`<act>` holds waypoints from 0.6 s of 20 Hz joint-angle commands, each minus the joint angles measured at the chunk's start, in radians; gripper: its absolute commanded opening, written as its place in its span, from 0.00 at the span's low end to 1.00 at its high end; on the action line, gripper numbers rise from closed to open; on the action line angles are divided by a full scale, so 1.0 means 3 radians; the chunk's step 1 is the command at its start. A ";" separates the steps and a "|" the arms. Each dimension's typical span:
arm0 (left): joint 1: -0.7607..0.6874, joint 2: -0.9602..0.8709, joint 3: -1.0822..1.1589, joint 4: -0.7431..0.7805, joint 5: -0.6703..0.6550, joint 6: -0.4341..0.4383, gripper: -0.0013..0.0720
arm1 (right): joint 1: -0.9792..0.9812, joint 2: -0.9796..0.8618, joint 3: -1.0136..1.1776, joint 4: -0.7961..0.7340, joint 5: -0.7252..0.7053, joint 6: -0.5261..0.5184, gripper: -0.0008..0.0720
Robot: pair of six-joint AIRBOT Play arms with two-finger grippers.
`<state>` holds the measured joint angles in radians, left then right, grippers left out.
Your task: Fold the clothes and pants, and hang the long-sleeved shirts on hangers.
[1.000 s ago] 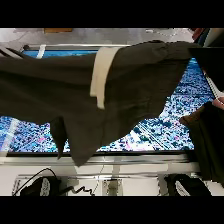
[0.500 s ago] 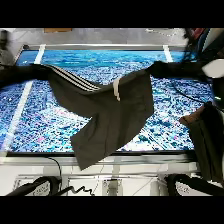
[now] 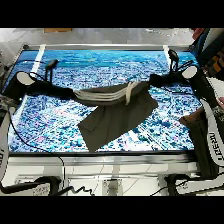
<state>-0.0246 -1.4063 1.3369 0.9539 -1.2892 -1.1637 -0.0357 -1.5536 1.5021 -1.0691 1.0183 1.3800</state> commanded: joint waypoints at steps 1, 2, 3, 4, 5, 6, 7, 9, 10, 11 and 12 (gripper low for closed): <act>-0.0272 -0.0017 -0.0074 -0.0116 -0.0890 -0.0286 0.03 | -0.0178 -0.0037 0.0034 -0.0585 0.0571 -0.0006 0.04; -0.0389 -0.0017 -0.0107 -0.0189 -0.0888 -0.0301 0.03 | -0.0195 -0.0037 0.0034 -0.0797 0.0675 -0.0006 0.04; -0.0510 -0.0017 -0.0141 -0.0289 -0.0888 -0.0332 0.03 | -0.0193 -0.0037 0.0034 -0.1045 0.0753 -0.0013 0.04; -0.0643 -0.0017 -0.0183 -0.0441 -0.0889 -0.0361 0.03 | -0.0193 -0.0037 0.0034 -0.1226 0.0783 -0.0017 0.04; -0.0765 -0.0017 -0.0220 -0.0565 -0.0890 -0.0362 0.03 | -0.0193 -0.0037 0.0034 -0.1325 0.0791 -0.0018 0.04; -0.0902 -0.0017 -0.0244 -0.0619 -0.0896 -0.0387 0.03 | -0.0193 -0.0037 0.0034 -0.1372 0.0805 -0.0022 0.04; -0.1030 -0.0018 -0.0251 -0.0591 -0.0918 -0.0408 0.03 | -0.0193 -0.0037 0.0034 -0.1429 0.0847 -0.0048 0.04; -0.1230 -0.0018 -0.0251 -0.0516 -0.1022 -0.0413 0.03 | -0.0189 -0.0039 0.0034 -0.1541 0.0998 -0.0127 0.04; -0.1317 -0.0018 -0.0251 -0.0399 -0.1063 -0.0448 0.03 | -0.0191 -0.0041 0.0034 -0.1565 0.1067 -0.0132 0.04; -0.1392 -0.0018 -0.0251 -0.0184 -0.1066 -0.0495 0.03 | -0.0189 -0.0041 0.0034 -0.1574 0.1139 -0.0132 0.05; -0.1446 -0.0020 -0.0251 0.0090 -0.1055 -0.0562 0.03 | -0.0189 -0.0041 0.0032 -0.1574 0.1223 -0.0132 0.04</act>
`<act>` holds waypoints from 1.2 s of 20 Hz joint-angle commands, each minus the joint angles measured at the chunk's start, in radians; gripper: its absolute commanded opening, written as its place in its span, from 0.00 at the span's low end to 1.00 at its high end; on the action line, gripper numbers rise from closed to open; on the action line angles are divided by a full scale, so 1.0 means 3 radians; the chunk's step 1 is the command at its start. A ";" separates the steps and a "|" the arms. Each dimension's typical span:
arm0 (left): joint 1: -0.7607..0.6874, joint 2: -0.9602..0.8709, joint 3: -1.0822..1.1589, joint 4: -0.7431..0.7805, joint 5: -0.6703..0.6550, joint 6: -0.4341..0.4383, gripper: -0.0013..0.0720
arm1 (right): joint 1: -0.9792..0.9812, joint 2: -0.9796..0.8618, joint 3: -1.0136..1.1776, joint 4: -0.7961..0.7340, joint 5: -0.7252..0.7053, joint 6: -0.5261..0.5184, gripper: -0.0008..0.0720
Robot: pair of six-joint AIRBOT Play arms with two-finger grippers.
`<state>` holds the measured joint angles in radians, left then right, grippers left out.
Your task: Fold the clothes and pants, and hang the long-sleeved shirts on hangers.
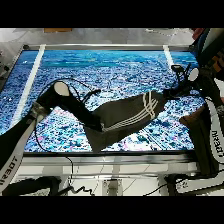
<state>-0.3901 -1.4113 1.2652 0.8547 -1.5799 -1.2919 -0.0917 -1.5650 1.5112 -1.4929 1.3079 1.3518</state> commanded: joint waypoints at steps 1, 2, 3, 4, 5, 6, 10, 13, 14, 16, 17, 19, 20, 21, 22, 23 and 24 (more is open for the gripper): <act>-0.0264 -0.0005 -0.0013 0.0713 -0.0058 -0.0226 0.03 | -0.0004 -0.0004 -0.0006 -0.0167 0.0318 -0.0038 0.04; -0.0280 -0.0005 -0.0023 0.0905 -0.0042 -0.0286 0.03 | -0.0004 -0.0013 -0.0006 -0.0186 0.0360 -0.0038 0.05; -0.0280 -0.0009 -0.0045 0.0955 -0.0034 -0.0284 0.03 | -0.0004 -0.0020 -0.0006 -0.0186 0.0361 -0.0060 0.11; -0.0277 -0.0018 -0.0061 0.0955 -0.0034 -0.0282 0.16 | -0.0004 -0.0029 -0.0006 -0.0186 0.0342 -0.0069 0.47; -0.0277 -0.0042 -0.0062 0.0954 -0.0029 -0.0282 0.52 | -0.0004 -0.0031 -0.0006 -0.0184 0.0271 -0.0069 0.89; -0.0278 -0.0069 -0.0064 0.0955 0.0011 -0.0282 0.97 | -0.0004 -0.0031 -0.0006 -0.0184 0.0125 -0.0069 0.93; -0.0278 -0.0234 -0.0064 0.0954 0.0259 -0.0281 0.97 | -0.0025 -0.0067 -0.0001 -0.0156 -0.0492 0.0084 0.92; -0.0278 -0.0322 -0.0064 0.0954 0.0256 -0.0281 0.97 | -0.0174 -0.0296 -0.0001 0.0062 -0.0572 0.0085 0.91; -0.0278 -0.0340 -0.0064 0.0954 0.0256 -0.0281 0.97 | -0.0270 -0.0406 -0.0001 0.0225 -0.0549 0.0085 0.89; -0.0276 -0.0352 -0.0064 0.0988 0.0258 -0.0252 0.97 | -0.0510 -0.0633 -0.0001 0.0806 -0.0443 0.0008 0.86; -0.0276 -0.0356 -0.0064 0.1011 0.0258 -0.0238 0.97 | -0.0627 -0.0734 -0.0001 0.1218 -0.0371 -0.0220 0.86; -0.0276 -0.0366 -0.0064 0.1053 0.0258 -0.0230 0.97 | -0.0797 -0.0884 -0.0003 0.1888 -0.0298 -0.0839 0.86; -0.0276 -0.0369 -0.0064 0.1077 0.0259 -0.0230 0.97 | -0.0802 -0.0913 -0.0001 0.1921 -0.0336 -0.1010 0.86; -0.0276 -0.0370 -0.0064 0.1106 0.0277 -0.0230 0.97 | -0.0799 -0.0930 -0.0003 0.1860 -0.0397 -0.1132 0.86; -0.0276 -0.0370 -0.0064 0.1132 0.0312 -0.0231 0.97 | -0.0767 -0.0945 -0.0001 0.1755 -0.0476 -0.1175 0.86; -0.0276 -0.0370 -0.0064 0.1142 0.0354 -0.0231 0.97 | -0.0738 -0.0963 -0.0001 0.1656 -0.0535 -0.1184 0.86; -0.0276 -0.0370 -0.0064 0.1141 0.0395 -0.0231 0.97 | -0.0701 -0.0979 -0.0003 0.1532 -0.0600 -0.1207 0.86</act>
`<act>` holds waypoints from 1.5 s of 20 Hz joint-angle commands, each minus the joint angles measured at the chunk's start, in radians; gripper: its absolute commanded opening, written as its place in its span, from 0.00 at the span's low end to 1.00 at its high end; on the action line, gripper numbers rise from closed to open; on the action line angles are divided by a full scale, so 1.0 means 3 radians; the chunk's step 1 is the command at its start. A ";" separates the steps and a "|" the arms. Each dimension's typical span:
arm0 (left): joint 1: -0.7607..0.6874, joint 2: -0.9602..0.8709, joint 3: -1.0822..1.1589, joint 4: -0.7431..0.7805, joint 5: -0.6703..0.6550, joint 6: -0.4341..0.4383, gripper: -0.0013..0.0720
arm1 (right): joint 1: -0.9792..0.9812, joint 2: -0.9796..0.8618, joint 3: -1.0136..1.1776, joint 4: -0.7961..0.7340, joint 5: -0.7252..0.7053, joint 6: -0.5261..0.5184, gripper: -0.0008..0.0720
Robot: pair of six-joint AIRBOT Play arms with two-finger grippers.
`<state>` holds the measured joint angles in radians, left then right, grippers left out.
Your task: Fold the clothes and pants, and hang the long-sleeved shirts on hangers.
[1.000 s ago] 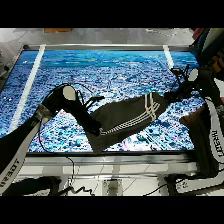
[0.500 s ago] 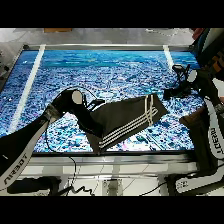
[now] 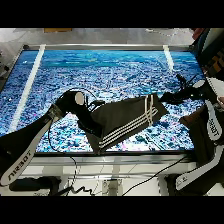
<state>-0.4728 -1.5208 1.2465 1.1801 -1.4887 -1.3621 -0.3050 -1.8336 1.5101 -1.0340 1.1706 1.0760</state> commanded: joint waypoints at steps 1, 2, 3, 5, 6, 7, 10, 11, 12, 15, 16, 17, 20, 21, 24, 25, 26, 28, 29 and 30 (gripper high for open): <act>0.0000 -0.0005 -0.0001 0.0056 0.0118 0.0003 0.97 | 0.0048 -0.0088 0.0001 -0.0135 -0.0262 -0.0281 0.86; 0.0000 -0.0005 -0.0001 0.0056 0.0127 0.0001 0.97 | 0.0074 -0.0089 0.0001 -0.0200 -0.0350 -0.0275 0.86; 0.0000 -0.0005 -0.0001 0.0056 0.0126 0.0001 0.97 | 0.0088 -0.0089 0.0001 -0.0195 -0.0383 -0.0240 0.86; 0.0000 -0.0005 -0.0001 0.0056 0.0127 0.0003 0.97 | 0.0098 -0.0102 0.0001 -0.0192 -0.0277 -0.0210 0.84; 0.0000 -0.0005 -0.0001 0.0058 0.0127 0.0003 0.97 | 0.0098 -0.0126 0.0001 -0.0197 -0.0144 -0.0178 0.82; 0.0000 -0.0005 -0.0001 0.0066 0.0128 0.0003 0.97 | 0.0098 -0.0173 0.0001 -0.0191 0.0024 -0.0136 0.82; 0.0000 -0.0005 -0.0001 0.0261 0.0127 0.0003 0.97 | 0.0098 -0.0322 0.0001 0.0155 0.0533 -0.0140 0.77; 0.0000 -0.0005 -0.0001 0.0327 0.0126 0.0003 0.97 | 0.0098 -0.0357 0.0001 0.0324 0.0689 -0.0164 0.77; 0.0000 -0.0005 -0.0001 0.0387 0.0126 0.0003 0.97 | 0.0098 -0.0387 0.0001 0.0497 0.0870 -0.0229 0.77; 0.0000 -0.0005 0.0000 0.0851 0.0127 0.0003 0.97 | 0.0108 -0.0426 0.0001 0.0833 0.1397 -0.0291 0.77; 0.0000 -0.0005 0.0000 0.1066 0.0131 0.0003 0.97 | 0.0139 -0.0427 0.0000 0.0823 0.1470 -0.0292 0.77; 0.0000 -0.0004 0.0000 0.1259 0.0151 0.0004 0.97 | 0.0182 -0.0427 0.0000 0.0815 0.1466 -0.0292 0.77; 0.0025 -0.0004 -0.0001 0.1390 0.0473 0.0004 0.97 | 0.0418 -0.0435 0.0000 0.0815 0.1204 -0.0317 0.77; 0.0037 -0.0004 -0.0001 0.1391 0.0636 0.0004 0.97 | 0.0546 -0.0446 -0.0001 0.0815 0.1138 -0.0315 0.77; 0.0045 -0.0004 -0.0001 0.1392 0.0959 0.0004 0.96 | 0.0977 -0.0468 -0.0010 0.0782 0.0970 -0.0334 0.77; 0.0050 -0.0004 0.0000 0.1392 0.1052 0.0003 0.96 | 0.1130 -0.0468 -0.0009 0.0782 0.0914 -0.0373 0.76; 0.0064 -0.0004 0.0000 0.1391 0.1137 0.0003 0.96 | 0.1269 -0.0468 -0.0009 0.0815 0.0870 -0.0418 0.65; 0.0088 -0.0004 0.0000 0.1392 0.1246 0.0003 0.96 | 0.1526 -0.0468 -0.0009 0.0867 0.0771 -0.0451 0.47; 0.0107 -0.0003 0.0000 0.1404 0.1263 0.0003 0.96 | 0.1634 -0.0468 -0.0008 0.0865 0.0726 -0.0505 0.24; 0.0132 0.0004 0.0000 0.1404 0.1263 0.0003 0.96 | 0.1722 -0.0468 -0.0004 0.0863 0.0666 -0.0512 0.04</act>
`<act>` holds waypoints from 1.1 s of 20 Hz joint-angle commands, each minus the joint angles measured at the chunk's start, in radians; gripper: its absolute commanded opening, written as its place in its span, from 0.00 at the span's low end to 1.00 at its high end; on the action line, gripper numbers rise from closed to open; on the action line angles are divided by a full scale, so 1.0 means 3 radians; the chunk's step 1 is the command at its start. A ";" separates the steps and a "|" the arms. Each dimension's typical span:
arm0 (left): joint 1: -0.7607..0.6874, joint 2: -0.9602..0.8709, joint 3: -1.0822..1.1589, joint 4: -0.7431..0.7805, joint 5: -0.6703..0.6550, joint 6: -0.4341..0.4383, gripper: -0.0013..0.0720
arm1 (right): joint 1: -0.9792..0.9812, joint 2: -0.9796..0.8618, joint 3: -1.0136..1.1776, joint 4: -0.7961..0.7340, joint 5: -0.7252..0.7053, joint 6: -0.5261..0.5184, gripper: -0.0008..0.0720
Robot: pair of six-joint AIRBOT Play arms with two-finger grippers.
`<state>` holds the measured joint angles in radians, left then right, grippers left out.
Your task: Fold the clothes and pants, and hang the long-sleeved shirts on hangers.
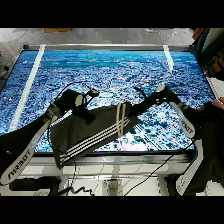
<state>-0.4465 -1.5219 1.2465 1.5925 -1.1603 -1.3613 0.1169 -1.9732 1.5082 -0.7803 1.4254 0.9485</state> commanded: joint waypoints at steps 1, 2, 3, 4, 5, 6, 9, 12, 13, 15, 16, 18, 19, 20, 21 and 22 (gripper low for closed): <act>0.0079 0.0031 0.0001 0.0029 0.0172 0.0001 0.96 | 0.0383 0.0005 0.0015 0.0022 -0.0270 -0.0086 0.05; 0.0118 0.0070 0.0004 0.0029 0.0198 0.0001 0.96 | 0.0417 0.0019 0.0053 0.0023 -0.0342 -0.0072 0.05; 0.0165 0.0141 0.0004 0.0029 0.0243 0.0001 0.96 | 0.0426 0.0041 0.0114 0.0023 -0.0390 -0.0015 0.05; 0.0210 0.0233 0.0010 0.0029 0.0268 0.0000 0.96 | 0.0417 0.0061 0.0212 0.0018 -0.0409 0.0094 0.05; 0.0253 0.0345 0.0020 0.0029 0.0273 0.0001 0.96 | 0.0379 0.0093 0.0348 -0.0010 -0.0431 0.0225 0.05; 0.0299 0.0504 0.0020 0.0029 0.0278 0.0000 0.96 | 0.0328 0.0121 0.0500 -0.0060 -0.0435 0.0352 0.05; 0.0375 0.1017 0.0020 0.0029 0.0277 0.0000 0.96 | 0.0067 0.0233 0.1097 -0.0327 -0.0305 0.0913 0.05; 0.0388 0.1550 0.0020 0.0031 0.0278 0.0000 0.96 | -0.0300 0.0441 0.1714 -0.0657 0.0070 0.1475 0.05; 0.0388 0.1717 0.0020 0.0031 0.0278 0.0000 0.96 | -0.0434 0.0544 0.1860 -0.0762 0.0175 0.1616 0.05; 0.0388 0.1998 0.0020 0.0031 0.0278 0.0000 0.96 | -0.0753 0.0898 0.1935 -0.0979 0.0230 0.1822 0.05; 0.0388 0.2120 0.0020 0.0031 0.0280 0.0000 0.96 | -0.0910 0.1077 0.1935 -0.1100 0.0245 0.1898 0.05; 0.0388 0.2300 0.0020 0.0031 0.0280 0.0000 0.96 | -0.1258 0.1437 0.1935 -0.1364 0.0276 0.1972 0.05; 0.0388 0.2364 0.0020 0.0031 0.0281 0.0000 0.96 | -0.1424 0.1600 0.1935 -0.1485 0.0285 0.2021 0.05; 0.0388 0.2411 0.0020 0.0031 0.0281 0.0000 0.96 | -0.1609 0.1768 0.1935 -0.1609 0.0303 0.2112 0.05; 0.0388 0.2439 0.0020 0.0031 0.0281 0.0000 0.96 | -0.1785 0.1928 0.1935 -0.1720 0.0340 0.2202 0.05; 0.0388 0.2452 0.0020 0.0031 0.0281 0.0001 0.96 | -0.1947 0.2068 0.1935 -0.1818 0.0362 0.2269 0.05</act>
<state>-0.3309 -0.8322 1.2518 1.6016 -1.0775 -1.3613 -0.3313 -1.4780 2.0796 -1.2079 1.5078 1.5471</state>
